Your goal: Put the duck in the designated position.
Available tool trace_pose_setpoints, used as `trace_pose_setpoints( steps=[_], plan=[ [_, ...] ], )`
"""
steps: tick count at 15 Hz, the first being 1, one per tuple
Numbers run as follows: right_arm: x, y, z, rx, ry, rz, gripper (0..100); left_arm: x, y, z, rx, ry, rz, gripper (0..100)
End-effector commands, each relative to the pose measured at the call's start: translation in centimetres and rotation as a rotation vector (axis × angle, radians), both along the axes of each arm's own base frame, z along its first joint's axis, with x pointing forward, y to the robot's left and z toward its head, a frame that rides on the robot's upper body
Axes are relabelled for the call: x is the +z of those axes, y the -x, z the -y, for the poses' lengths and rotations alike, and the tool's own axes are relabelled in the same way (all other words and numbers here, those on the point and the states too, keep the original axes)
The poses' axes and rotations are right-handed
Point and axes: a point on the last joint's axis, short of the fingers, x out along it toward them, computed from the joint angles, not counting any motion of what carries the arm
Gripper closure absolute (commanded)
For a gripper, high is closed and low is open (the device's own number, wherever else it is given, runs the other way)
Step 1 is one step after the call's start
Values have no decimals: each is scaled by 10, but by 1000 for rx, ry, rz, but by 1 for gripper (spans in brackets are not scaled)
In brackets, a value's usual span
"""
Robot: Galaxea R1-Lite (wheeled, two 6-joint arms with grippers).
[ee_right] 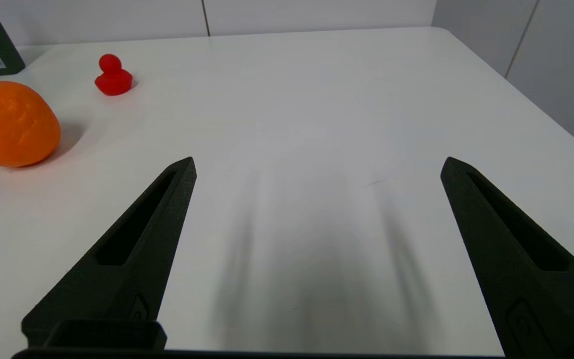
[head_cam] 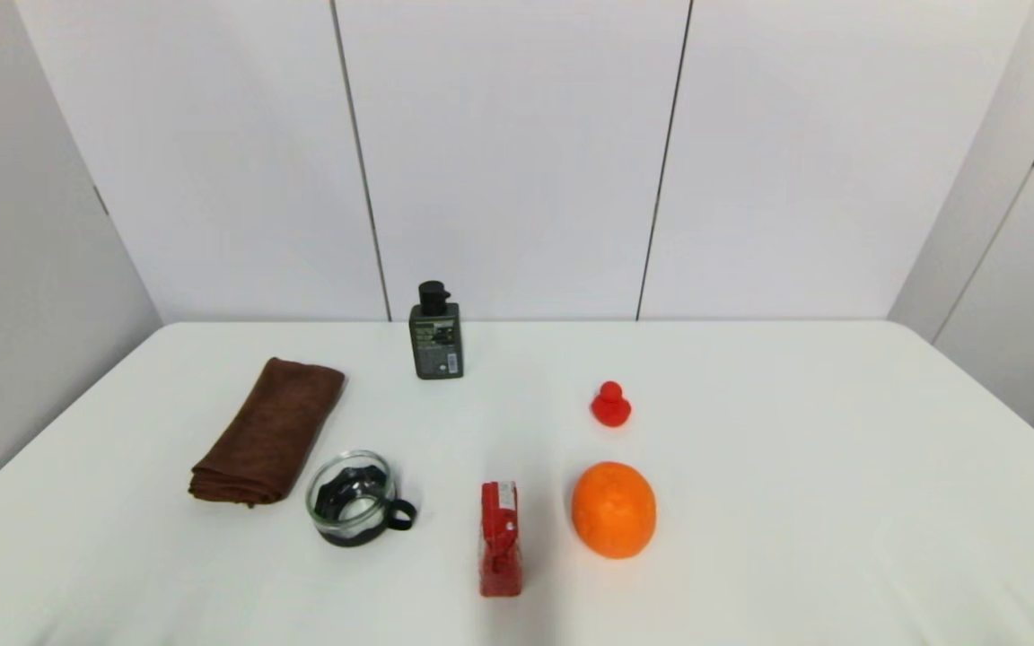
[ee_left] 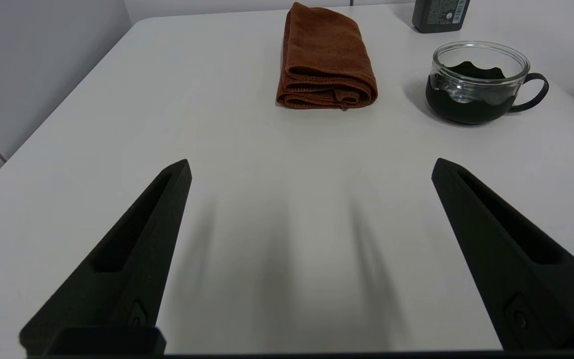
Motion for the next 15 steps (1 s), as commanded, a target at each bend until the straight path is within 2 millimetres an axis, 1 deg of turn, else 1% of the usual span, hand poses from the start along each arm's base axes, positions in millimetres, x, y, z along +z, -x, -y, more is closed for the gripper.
trace_pose_setpoints(
  steps=[1,13,14,15],
  plan=[
    [0,0,0,0,0,1,0,0,0,0,-1,0,-1,0],
    [0,0,0,0,0,-1,0,0,0,0,2,-6,-3,0],
    [0,0,0,0,0,-1,0,2,-1,0,2,-9,-6,0],
    [0,0,0,0,0,-1,0,11,-2,0,-1,-8,-14,0]
  ],
)
